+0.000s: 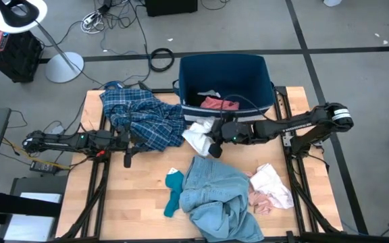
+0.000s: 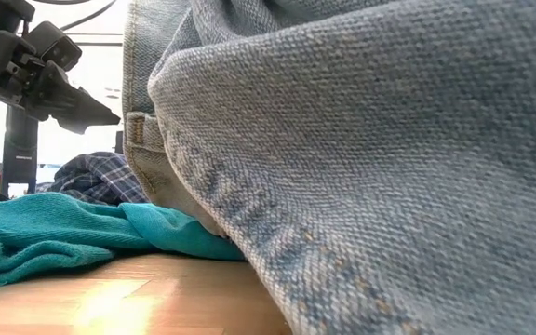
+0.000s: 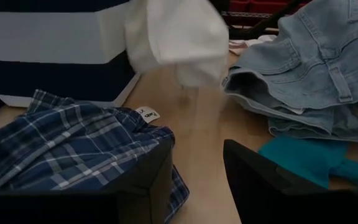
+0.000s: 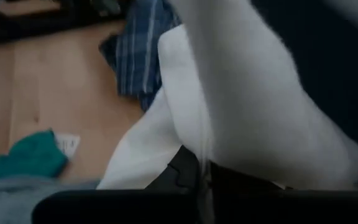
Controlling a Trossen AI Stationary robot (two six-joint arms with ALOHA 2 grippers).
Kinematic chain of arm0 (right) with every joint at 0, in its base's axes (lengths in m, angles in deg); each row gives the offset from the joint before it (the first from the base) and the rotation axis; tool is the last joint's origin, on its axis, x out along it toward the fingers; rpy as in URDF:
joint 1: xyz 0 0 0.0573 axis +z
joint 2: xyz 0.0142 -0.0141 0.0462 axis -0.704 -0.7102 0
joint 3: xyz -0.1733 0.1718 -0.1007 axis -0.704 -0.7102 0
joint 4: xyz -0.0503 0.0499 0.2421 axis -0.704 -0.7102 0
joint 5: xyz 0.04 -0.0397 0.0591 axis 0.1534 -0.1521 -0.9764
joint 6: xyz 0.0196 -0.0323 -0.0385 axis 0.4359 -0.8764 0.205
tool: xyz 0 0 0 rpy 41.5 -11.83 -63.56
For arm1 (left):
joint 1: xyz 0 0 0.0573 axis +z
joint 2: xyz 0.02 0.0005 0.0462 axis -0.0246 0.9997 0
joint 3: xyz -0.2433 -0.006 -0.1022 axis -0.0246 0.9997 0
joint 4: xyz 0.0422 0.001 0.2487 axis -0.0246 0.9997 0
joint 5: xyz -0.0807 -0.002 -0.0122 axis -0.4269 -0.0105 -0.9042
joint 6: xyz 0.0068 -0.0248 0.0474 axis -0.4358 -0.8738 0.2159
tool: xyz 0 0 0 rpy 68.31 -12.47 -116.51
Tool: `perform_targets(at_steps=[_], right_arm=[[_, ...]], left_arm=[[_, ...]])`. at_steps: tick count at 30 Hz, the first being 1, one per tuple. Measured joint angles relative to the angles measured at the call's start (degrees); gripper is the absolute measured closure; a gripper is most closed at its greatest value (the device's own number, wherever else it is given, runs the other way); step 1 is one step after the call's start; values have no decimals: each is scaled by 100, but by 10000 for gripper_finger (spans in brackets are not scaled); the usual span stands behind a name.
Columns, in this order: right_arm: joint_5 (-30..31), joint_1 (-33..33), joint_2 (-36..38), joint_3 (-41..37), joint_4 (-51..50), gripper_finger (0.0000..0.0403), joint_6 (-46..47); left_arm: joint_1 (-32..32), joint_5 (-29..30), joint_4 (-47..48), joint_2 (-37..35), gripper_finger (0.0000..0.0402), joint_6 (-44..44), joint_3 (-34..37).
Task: Sort clothes
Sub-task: Put the white underwear into the blue laundry bin
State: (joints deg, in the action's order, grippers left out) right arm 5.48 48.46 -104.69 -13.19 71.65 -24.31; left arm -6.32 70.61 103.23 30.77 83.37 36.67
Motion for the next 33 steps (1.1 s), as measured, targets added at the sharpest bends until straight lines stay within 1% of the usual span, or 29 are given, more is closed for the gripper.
perform_targets(at_steps=[5,10,16,20,25,28,30,33], right_arm=[[115,-2,3,969,-386,392,-667],[423,-6,1,1760,-605,392,-1260],[900,-142,1,2423,-691,392,-2038],[1105,-353,1,2717,-735,392,-2342],[1369,-780,1,2877,-1053,391,-2403],[1511,-1128,-1,2899,-1500,391,-2395],[1515,-1366,-1,2901,-1853,391,-2235],[1443,-1704,-1,2902,-2469,391,-1723]], left_arm=[[0,0,-22,-1,251,13,0],[0,0,-26,0,251,13,0],[0,0,-20,-1,251,13,0],[0,1,-23,-1,251,13,0],[0,2,-17,-1,251,13,0],[0,2,12,-2,251,13,0],[0,2,17,0,251,13,0],[0,2,17,0,251,13,0]])
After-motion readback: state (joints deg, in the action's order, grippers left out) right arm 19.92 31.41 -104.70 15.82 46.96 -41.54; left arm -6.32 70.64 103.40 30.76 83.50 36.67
